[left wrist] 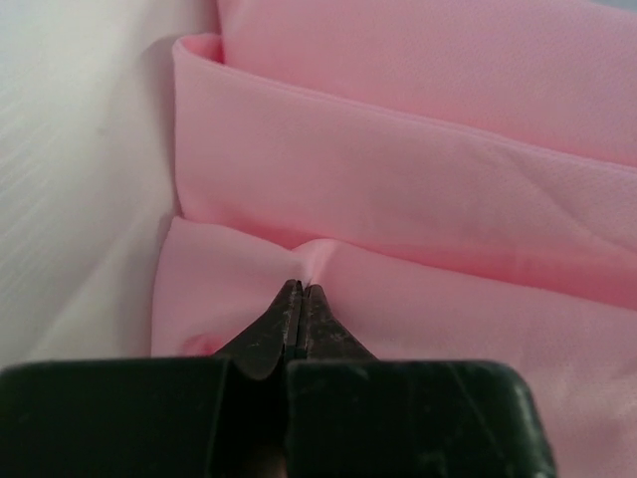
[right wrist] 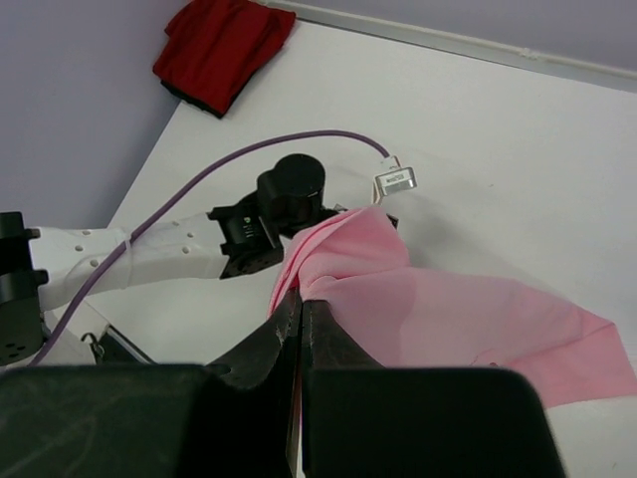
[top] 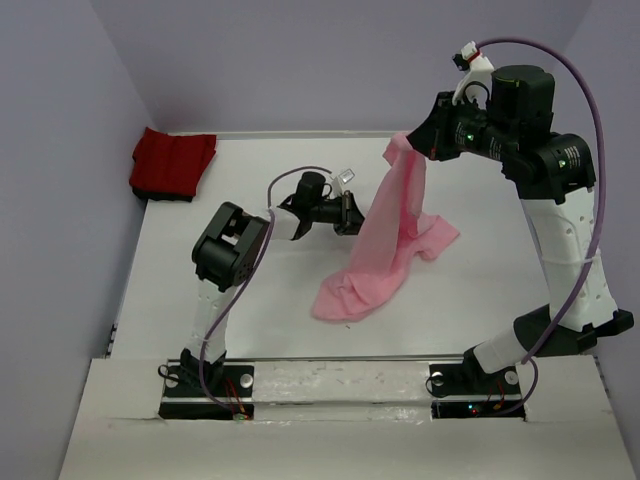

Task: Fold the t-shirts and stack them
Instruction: Flatten out the tshirt

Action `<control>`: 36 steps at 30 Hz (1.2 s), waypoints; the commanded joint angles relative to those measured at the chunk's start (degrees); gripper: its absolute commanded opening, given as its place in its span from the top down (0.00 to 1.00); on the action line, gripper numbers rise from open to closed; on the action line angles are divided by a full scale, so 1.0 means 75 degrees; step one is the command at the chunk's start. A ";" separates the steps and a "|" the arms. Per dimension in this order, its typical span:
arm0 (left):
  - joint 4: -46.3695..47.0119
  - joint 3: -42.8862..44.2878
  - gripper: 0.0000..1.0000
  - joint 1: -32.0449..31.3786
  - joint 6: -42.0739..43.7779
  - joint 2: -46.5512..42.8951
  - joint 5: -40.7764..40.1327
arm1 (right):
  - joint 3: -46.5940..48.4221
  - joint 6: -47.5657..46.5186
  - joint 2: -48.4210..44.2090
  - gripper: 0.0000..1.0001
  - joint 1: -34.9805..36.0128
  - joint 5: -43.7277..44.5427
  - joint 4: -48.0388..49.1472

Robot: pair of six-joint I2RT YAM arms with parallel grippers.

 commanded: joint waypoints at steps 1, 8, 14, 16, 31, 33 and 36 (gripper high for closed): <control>-0.0081 -0.0443 1.00 0.0081 0.0358 -0.0865 -0.0320 | 0.0164 -0.0144 -0.0093 1.00 -0.0039 0.0675 0.0015; -0.3047 -0.0559 1.00 0.0315 0.1826 -0.2341 -0.3202 | 0.0035 -0.0215 -0.0316 1.00 -0.0121 0.1966 -0.0103; -0.4113 -0.0655 1.00 0.0667 0.2201 -0.3666 -0.4505 | -0.0515 -0.0273 -0.0374 1.00 -0.0355 0.2142 0.0038; -0.4395 -0.0631 1.00 0.0772 0.2318 -0.3924 -0.4576 | -0.0714 -0.0273 -0.0409 1.00 -0.0426 0.2201 0.0132; -0.7266 0.0271 1.00 0.0984 0.2846 -0.5986 -0.8056 | -0.2402 0.0125 -0.0865 1.00 -0.0648 0.1933 0.0835; -0.7709 0.0376 1.00 0.0984 0.2869 -0.6395 -0.8338 | -0.2729 0.0218 -0.1135 1.00 -0.0648 0.1640 0.0963; -0.8155 0.0446 1.00 0.0995 0.2951 -0.7097 -0.8688 | -0.3327 0.0289 -0.1719 1.00 -0.0648 0.1031 0.1081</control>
